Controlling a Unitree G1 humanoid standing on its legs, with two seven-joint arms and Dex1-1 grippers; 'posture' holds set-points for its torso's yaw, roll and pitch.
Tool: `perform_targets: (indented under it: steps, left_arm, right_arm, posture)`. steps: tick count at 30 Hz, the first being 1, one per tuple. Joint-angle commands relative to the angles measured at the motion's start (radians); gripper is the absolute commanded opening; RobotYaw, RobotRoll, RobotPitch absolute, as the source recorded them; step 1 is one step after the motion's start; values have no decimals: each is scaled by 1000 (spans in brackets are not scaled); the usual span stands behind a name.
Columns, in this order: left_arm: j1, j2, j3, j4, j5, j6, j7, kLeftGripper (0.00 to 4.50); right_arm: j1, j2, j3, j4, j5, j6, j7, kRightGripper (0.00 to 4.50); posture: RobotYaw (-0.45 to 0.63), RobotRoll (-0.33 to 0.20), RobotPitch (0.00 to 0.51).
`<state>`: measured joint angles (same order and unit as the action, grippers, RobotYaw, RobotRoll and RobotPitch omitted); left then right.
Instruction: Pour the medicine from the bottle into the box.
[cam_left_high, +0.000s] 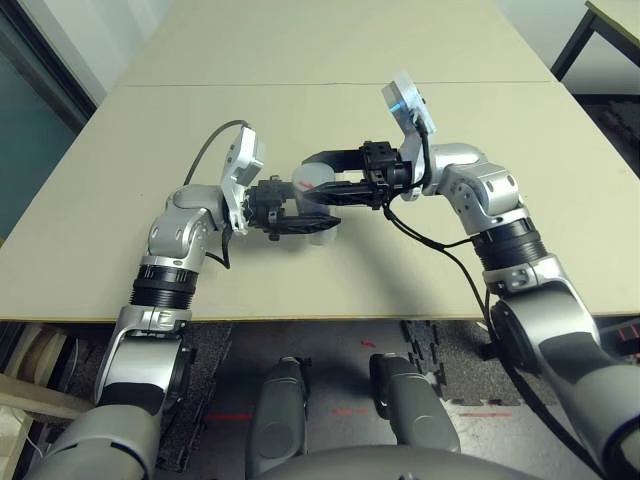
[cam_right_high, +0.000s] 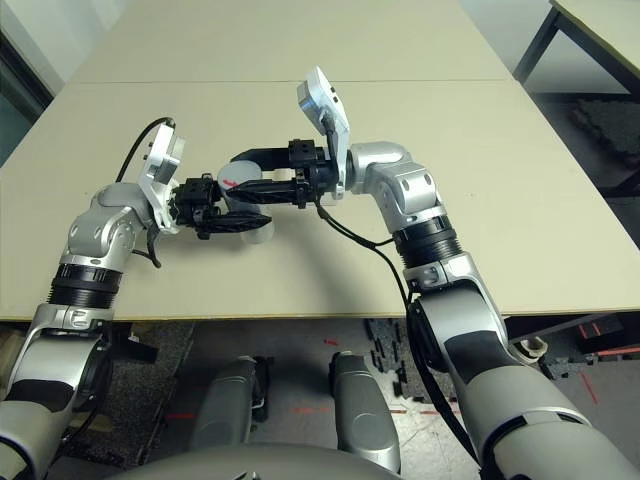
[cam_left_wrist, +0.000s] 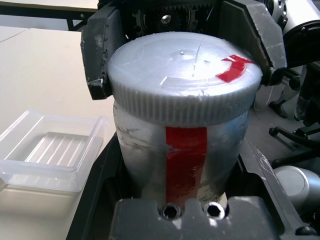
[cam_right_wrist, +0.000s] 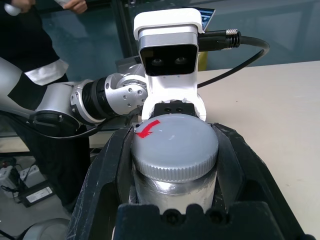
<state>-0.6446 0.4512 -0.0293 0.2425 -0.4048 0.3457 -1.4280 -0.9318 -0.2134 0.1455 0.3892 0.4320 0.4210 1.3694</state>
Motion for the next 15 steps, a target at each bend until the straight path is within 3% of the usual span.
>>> perform_targets:
  steps: [1, 3, 9, 15]
  left_arm:
    - [4, -17, -36, -55, -41, 17, -23, 2567]
    - [5, -18, -37, -59, -42, 21, -23, 2567]
    - [7, -14, -52, -79, -51, 31, -28, 2567]
    - [8, -7, -61, -83, -60, 33, -30, 2567]
  right_arm:
    - [-20, 29, 40, 7, -14, -27, 27, 2566]
    - [-21, 31, 35, 12, -20, -31, 17, 2566]
    - [-29, 37, 20, 38, -43, -53, -16, 4500]
    - [-32, 26, 5, 57, -50, -59, -37, 4500]
  posture:
    - [4, 0, 117]
    - [3, 0, 117]
    - [-4, 0, 115]
    - [-17, 0, 114]
